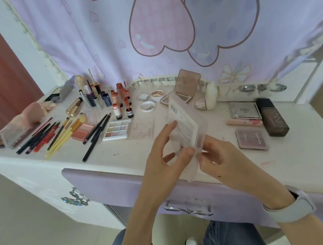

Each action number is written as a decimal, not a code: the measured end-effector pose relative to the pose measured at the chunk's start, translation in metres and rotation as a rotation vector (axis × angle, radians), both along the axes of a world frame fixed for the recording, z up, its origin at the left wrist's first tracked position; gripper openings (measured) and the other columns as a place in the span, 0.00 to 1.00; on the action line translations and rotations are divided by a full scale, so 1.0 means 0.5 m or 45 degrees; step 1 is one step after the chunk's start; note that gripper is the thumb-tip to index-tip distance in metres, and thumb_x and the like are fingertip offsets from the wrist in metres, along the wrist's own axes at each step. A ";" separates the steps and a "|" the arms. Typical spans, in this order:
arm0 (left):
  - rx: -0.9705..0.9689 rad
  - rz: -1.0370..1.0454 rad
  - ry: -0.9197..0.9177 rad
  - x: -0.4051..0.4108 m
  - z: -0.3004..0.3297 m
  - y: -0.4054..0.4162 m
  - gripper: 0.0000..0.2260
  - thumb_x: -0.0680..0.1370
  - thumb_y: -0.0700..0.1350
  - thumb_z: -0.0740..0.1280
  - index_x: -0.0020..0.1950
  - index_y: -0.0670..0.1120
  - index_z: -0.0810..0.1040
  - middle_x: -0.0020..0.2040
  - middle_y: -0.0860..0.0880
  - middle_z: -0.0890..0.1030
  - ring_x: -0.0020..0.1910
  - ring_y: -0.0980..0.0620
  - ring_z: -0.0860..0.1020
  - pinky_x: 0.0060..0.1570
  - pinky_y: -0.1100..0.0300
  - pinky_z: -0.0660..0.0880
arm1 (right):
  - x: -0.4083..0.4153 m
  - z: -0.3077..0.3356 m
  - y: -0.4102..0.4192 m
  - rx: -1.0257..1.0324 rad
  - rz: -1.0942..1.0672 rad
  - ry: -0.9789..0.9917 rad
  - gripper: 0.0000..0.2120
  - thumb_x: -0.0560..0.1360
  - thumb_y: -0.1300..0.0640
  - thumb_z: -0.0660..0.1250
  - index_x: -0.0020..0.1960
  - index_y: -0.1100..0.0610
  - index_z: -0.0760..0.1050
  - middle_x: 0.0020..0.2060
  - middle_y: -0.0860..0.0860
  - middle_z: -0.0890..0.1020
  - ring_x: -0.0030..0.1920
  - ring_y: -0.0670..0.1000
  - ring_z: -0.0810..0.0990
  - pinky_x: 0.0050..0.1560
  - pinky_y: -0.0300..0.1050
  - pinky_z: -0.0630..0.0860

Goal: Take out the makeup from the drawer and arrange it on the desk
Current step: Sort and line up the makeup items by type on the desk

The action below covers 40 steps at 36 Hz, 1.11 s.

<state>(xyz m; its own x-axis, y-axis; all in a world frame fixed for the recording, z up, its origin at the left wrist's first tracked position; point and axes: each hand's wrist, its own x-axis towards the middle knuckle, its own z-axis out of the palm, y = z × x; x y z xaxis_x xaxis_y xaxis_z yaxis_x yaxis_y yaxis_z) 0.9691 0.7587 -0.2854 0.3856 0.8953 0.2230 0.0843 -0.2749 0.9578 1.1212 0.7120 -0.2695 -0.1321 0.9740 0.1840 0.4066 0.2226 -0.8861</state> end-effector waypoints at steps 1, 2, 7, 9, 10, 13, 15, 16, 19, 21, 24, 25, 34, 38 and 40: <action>0.003 0.001 -0.006 0.000 -0.004 -0.001 0.26 0.70 0.55 0.69 0.67 0.64 0.67 0.69 0.64 0.67 0.67 0.66 0.66 0.62 0.56 0.73 | -0.001 -0.002 -0.001 0.014 0.002 -0.020 0.22 0.76 0.64 0.58 0.60 0.39 0.70 0.53 0.37 0.80 0.55 0.43 0.79 0.63 0.37 0.69; 0.002 0.002 -0.017 -0.002 -0.006 -0.002 0.27 0.70 0.55 0.70 0.67 0.64 0.66 0.69 0.64 0.67 0.67 0.66 0.66 0.61 0.57 0.74 | -0.002 -0.004 -0.002 0.027 -0.002 -0.042 0.23 0.75 0.64 0.58 0.61 0.39 0.70 0.54 0.36 0.80 0.55 0.42 0.79 0.60 0.32 0.70; -0.003 -0.036 -0.050 -0.018 0.011 0.005 0.38 0.63 0.59 0.75 0.69 0.68 0.60 0.69 0.71 0.62 0.65 0.65 0.69 0.46 0.70 0.75 | -0.014 -0.007 -0.003 0.095 -0.048 -0.150 0.26 0.74 0.60 0.60 0.71 0.50 0.66 0.54 0.39 0.81 0.56 0.37 0.78 0.60 0.29 0.69; 0.029 -0.060 -0.029 -0.022 0.019 0.010 0.41 0.63 0.58 0.74 0.72 0.65 0.58 0.69 0.71 0.63 0.63 0.67 0.69 0.47 0.70 0.75 | -0.019 -0.008 -0.003 0.115 -0.057 -0.214 0.27 0.75 0.61 0.62 0.73 0.49 0.63 0.56 0.42 0.80 0.58 0.38 0.77 0.60 0.29 0.69; 0.041 -0.066 -0.027 -0.024 0.022 0.012 0.42 0.63 0.57 0.72 0.74 0.62 0.57 0.70 0.69 0.64 0.64 0.68 0.69 0.48 0.70 0.75 | -0.022 -0.008 -0.003 0.118 -0.064 -0.245 0.27 0.75 0.61 0.62 0.73 0.49 0.62 0.56 0.43 0.80 0.58 0.39 0.77 0.60 0.30 0.69; 0.052 -0.048 -0.037 -0.024 0.016 0.012 0.42 0.64 0.57 0.72 0.75 0.60 0.57 0.69 0.69 0.65 0.65 0.66 0.68 0.50 0.68 0.75 | -0.028 -0.007 -0.002 0.155 -0.092 -0.325 0.27 0.74 0.61 0.62 0.72 0.51 0.64 0.54 0.44 0.80 0.56 0.40 0.77 0.58 0.32 0.71; 0.048 -0.009 -0.049 -0.024 0.008 0.010 0.42 0.63 0.58 0.73 0.74 0.61 0.58 0.66 0.73 0.66 0.65 0.63 0.71 0.50 0.65 0.77 | -0.030 -0.007 -0.002 0.178 -0.108 -0.348 0.26 0.73 0.63 0.62 0.71 0.53 0.66 0.52 0.44 0.81 0.54 0.40 0.77 0.56 0.31 0.70; 0.050 0.009 -0.056 -0.024 0.005 0.009 0.42 0.63 0.58 0.73 0.74 0.61 0.58 0.65 0.73 0.67 0.64 0.62 0.71 0.50 0.63 0.78 | -0.031 -0.006 -0.003 0.183 -0.115 -0.362 0.27 0.73 0.64 0.62 0.71 0.53 0.66 0.51 0.45 0.81 0.52 0.39 0.77 0.54 0.30 0.70; 0.069 0.045 -0.079 -0.018 0.003 0.009 0.40 0.64 0.58 0.72 0.74 0.59 0.60 0.67 0.68 0.69 0.63 0.61 0.74 0.52 0.64 0.77 | -0.036 -0.002 -0.003 0.207 -0.143 -0.395 0.28 0.73 0.64 0.62 0.72 0.53 0.63 0.50 0.46 0.81 0.50 0.40 0.77 0.53 0.30 0.70; 0.091 0.065 -0.090 -0.012 0.007 0.011 0.39 0.65 0.58 0.71 0.74 0.55 0.61 0.68 0.63 0.70 0.62 0.63 0.74 0.51 0.69 0.75 | -0.039 0.003 -0.002 0.232 -0.165 -0.399 0.30 0.73 0.64 0.63 0.73 0.54 0.60 0.49 0.45 0.81 0.47 0.40 0.77 0.53 0.29 0.69; 0.093 0.089 -0.104 -0.006 0.014 0.017 0.38 0.65 0.59 0.70 0.74 0.54 0.63 0.68 0.61 0.71 0.59 0.66 0.75 0.48 0.71 0.74 | -0.041 0.012 0.002 0.237 -0.192 -0.395 0.32 0.73 0.64 0.62 0.74 0.53 0.57 0.51 0.47 0.81 0.50 0.45 0.77 0.56 0.41 0.72; 0.084 0.105 -0.107 -0.005 0.016 0.018 0.38 0.64 0.60 0.69 0.73 0.56 0.63 0.67 0.62 0.71 0.57 0.67 0.76 0.47 0.72 0.74 | -0.041 0.014 0.004 0.230 -0.205 -0.408 0.32 0.73 0.64 0.62 0.74 0.52 0.57 0.51 0.47 0.80 0.50 0.45 0.77 0.57 0.47 0.72; 0.063 0.285 -0.021 0.012 0.030 0.042 0.28 0.63 0.64 0.65 0.64 0.66 0.69 0.48 0.74 0.76 0.53 0.67 0.77 0.47 0.73 0.74 | -0.040 0.025 0.029 0.306 -0.286 -0.345 0.25 0.72 0.62 0.61 0.68 0.48 0.70 0.31 0.34 0.74 0.32 0.37 0.73 0.35 0.23 0.66; 0.041 0.229 -0.015 0.013 0.030 0.048 0.31 0.64 0.64 0.66 0.67 0.61 0.70 0.53 0.74 0.76 0.58 0.66 0.75 0.47 0.72 0.75 | -0.041 0.015 0.034 0.287 -0.295 -0.314 0.25 0.71 0.56 0.57 0.68 0.45 0.69 0.36 0.38 0.79 0.34 0.36 0.75 0.33 0.28 0.67; 0.044 0.204 0.004 0.011 0.029 0.048 0.32 0.64 0.64 0.67 0.68 0.60 0.69 0.56 0.71 0.76 0.60 0.65 0.74 0.48 0.70 0.75 | -0.039 0.012 0.033 0.292 -0.286 -0.291 0.26 0.71 0.56 0.57 0.68 0.44 0.67 0.40 0.37 0.81 0.36 0.36 0.77 0.34 0.28 0.69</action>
<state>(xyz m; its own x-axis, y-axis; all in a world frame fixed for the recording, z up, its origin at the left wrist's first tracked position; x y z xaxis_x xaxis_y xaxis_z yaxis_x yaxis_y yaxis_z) 0.9744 0.7826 -0.2710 0.2391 0.9372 0.2540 0.1324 -0.2907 0.9476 1.1016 0.7286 -0.2636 0.0169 0.9203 0.3909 0.6486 0.2875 -0.7048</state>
